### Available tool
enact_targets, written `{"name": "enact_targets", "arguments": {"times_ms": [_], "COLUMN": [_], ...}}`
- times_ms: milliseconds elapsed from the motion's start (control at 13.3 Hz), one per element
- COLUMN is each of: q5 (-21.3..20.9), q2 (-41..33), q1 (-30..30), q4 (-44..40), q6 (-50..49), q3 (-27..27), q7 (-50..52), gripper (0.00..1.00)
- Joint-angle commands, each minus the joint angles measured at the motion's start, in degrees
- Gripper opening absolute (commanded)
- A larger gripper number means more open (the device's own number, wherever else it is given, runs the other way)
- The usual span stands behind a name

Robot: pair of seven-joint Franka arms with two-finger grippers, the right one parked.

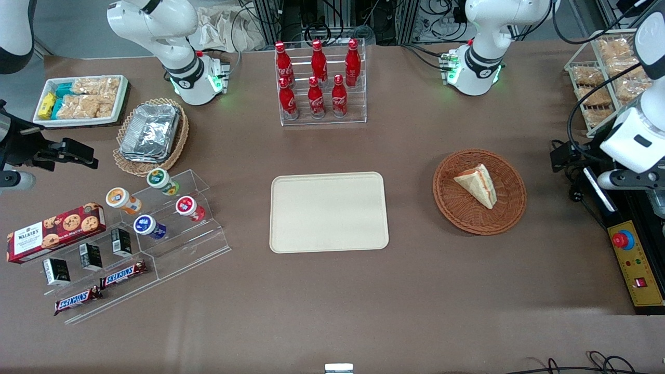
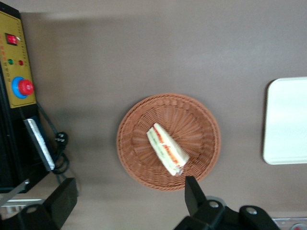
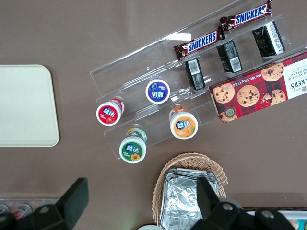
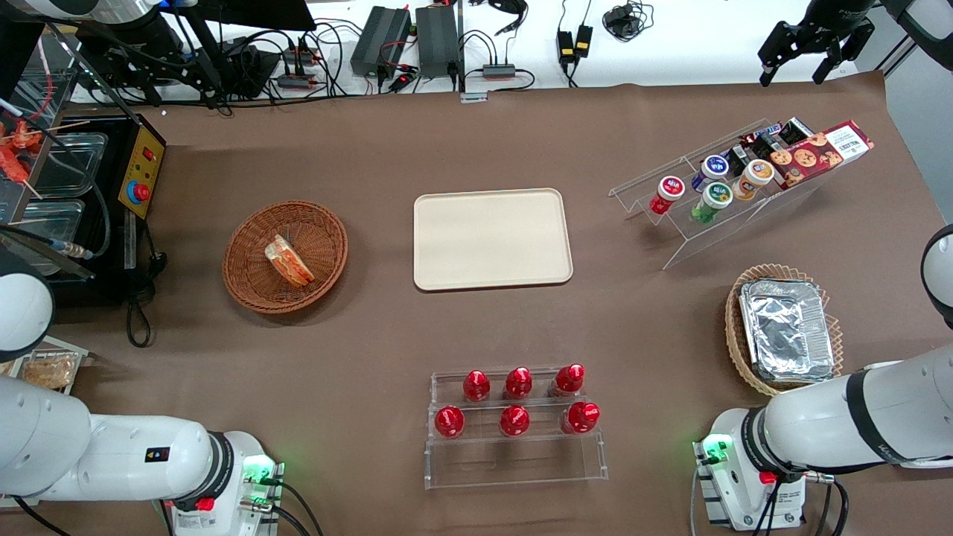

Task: Place sandwich from basket to tray
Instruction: 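Move the left gripper over the wicker basket and lower onto the sandwich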

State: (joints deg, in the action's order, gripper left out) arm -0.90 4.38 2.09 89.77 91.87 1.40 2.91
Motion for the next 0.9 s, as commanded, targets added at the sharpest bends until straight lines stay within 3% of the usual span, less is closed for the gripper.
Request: {"name": "enact_targets", "arguments": {"times_ms": [0, 151, 452, 828], "q5": [1.2, 1.3, 1.2, 1.2], "q2": [1.8, 1.8, -0.7, -13.1], "q1": [0.5, 0.5, 1.1, 1.0], "q4": [-2.8, -2.8, 3.0, 26.6], "q6": [-1.8, -2.0, -2.8, 12.6], "q3": [-0.2, -0.1, 1.2, 2.6], "q7": [3.3, 5.0, 21.5, 37.3], "gripper": [1.0, 1.0, 1.0, 1.0]}}
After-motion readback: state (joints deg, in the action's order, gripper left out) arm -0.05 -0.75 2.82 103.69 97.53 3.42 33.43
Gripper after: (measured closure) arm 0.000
